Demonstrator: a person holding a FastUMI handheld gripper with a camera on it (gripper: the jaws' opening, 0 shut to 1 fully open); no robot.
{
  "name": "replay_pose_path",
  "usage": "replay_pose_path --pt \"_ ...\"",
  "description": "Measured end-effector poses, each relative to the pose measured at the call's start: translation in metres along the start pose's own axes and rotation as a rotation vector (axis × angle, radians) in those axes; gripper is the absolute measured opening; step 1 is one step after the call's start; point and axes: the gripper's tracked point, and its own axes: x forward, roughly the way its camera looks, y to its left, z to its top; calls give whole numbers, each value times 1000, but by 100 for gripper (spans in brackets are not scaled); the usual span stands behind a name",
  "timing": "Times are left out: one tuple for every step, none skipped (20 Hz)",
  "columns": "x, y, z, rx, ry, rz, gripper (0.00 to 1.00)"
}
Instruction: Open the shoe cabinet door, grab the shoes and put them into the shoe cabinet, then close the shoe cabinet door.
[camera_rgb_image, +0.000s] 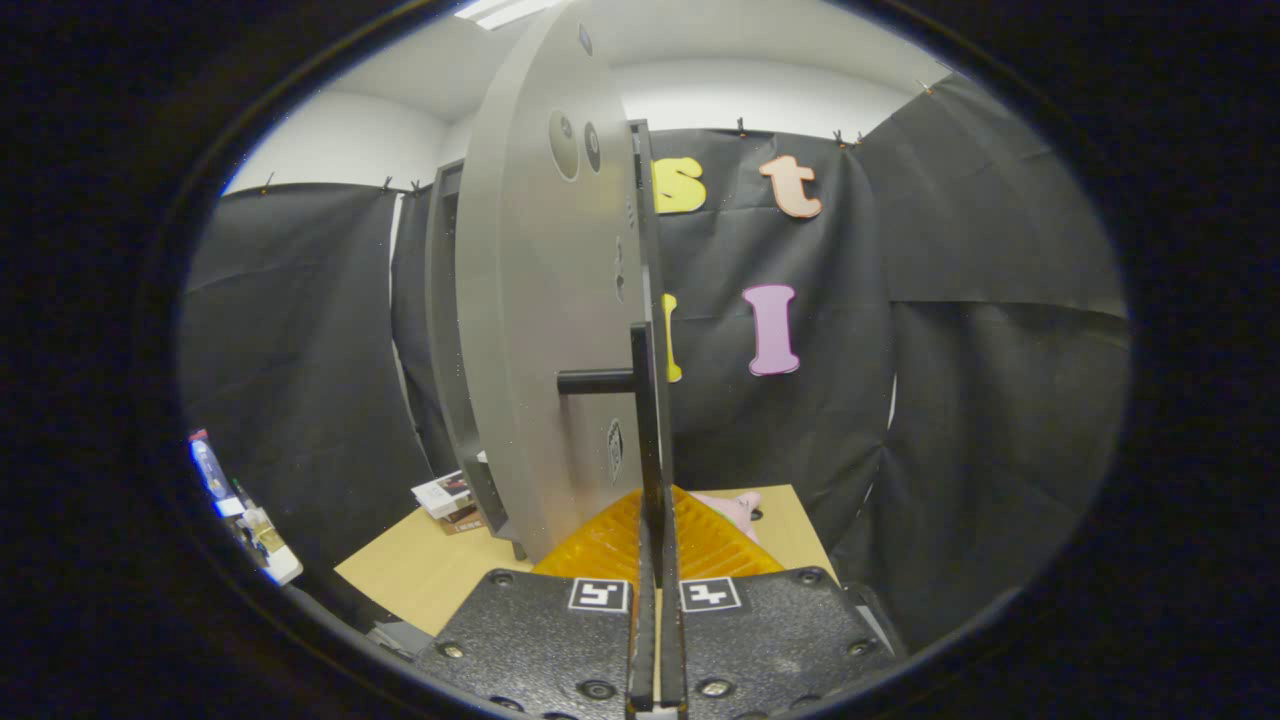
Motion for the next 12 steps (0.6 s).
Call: replay_pose_path --pt "1 -3 0 6 -2 -7 5" --pt "0 -2 -1 18 -3 1 5" --pt "1 0 0 35 -5 13 5" --pt "2 2 0 47 -6 19 5" --pt "1 0 1 46 -8 17 5" --pt "2 -3 0 37 -11 8 5" --pt "2 -4 0 28 -14 3 5" --pt "1 -4 0 20 -14 -3 5" --pt "1 -5 -2 16 -13 -9 5" --pt "0 -9 -5 10 -5 -27 6" --pt "-5 -9 -4 10 -19 -26 10" --pt "-6 -12 -5 10 -26 -43 15"
